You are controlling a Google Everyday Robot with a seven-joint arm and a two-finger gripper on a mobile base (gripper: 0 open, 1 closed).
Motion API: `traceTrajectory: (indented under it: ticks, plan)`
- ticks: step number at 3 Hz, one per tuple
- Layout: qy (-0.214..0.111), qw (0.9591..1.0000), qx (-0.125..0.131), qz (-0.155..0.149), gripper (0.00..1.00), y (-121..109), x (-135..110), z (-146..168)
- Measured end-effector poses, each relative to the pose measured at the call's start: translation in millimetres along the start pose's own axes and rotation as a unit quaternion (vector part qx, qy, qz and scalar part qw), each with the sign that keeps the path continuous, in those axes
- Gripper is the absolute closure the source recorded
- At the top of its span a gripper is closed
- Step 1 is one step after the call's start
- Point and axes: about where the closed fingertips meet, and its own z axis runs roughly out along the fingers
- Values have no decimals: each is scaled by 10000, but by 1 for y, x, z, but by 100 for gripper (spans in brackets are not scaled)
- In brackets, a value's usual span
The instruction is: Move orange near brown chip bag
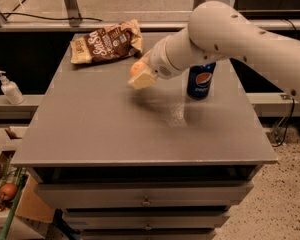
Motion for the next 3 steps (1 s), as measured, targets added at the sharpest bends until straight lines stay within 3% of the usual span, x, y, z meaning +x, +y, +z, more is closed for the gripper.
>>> traceTrajectory:
  ticks: [1,3]
  plan:
    - [66,9997,223,120,100,-38,2,21]
    - [152,9983,545,139,100,-95,-21,51]
